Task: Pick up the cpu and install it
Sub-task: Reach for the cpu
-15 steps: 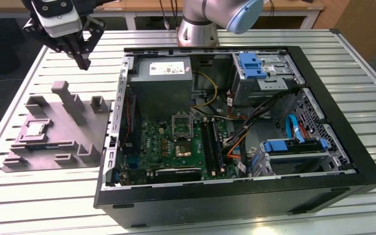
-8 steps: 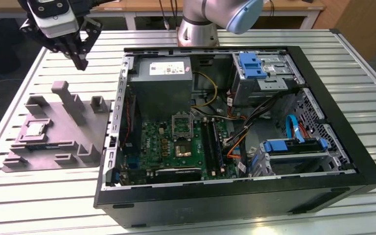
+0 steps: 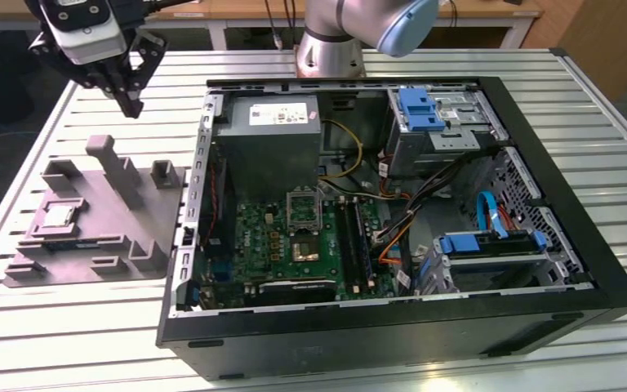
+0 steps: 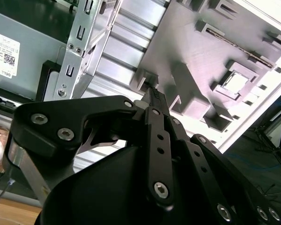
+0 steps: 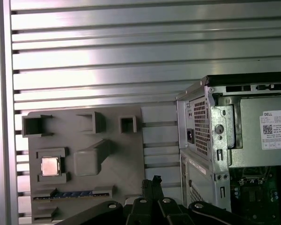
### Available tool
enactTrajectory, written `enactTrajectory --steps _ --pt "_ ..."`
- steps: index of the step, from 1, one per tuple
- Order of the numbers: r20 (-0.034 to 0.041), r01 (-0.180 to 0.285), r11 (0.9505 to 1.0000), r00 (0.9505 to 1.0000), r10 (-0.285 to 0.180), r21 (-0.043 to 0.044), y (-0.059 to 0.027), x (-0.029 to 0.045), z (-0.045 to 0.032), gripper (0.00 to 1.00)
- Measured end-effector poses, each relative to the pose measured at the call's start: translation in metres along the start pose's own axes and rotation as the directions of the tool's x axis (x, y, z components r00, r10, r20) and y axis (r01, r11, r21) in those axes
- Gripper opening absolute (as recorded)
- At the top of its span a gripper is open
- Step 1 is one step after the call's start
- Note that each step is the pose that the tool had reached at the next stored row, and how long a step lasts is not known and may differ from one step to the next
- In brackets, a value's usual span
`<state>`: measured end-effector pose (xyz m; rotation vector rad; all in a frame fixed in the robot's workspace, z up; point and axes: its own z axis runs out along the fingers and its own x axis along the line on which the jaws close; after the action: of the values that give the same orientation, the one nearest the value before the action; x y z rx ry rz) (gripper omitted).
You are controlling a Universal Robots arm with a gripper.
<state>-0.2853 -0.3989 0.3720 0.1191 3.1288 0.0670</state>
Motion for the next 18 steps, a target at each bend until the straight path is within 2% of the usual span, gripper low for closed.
enactTrajectory --steps 8,18 --pt "-0.0043 0.0 1.0 1.0 0.0 0.0004 -0.0005 0.0054 0.0009 0.11" --pt "-0.0153 -0.001 1.0 0.9999 0.001 0.0011 -0.0013 0.0158 0.0023 0.11"
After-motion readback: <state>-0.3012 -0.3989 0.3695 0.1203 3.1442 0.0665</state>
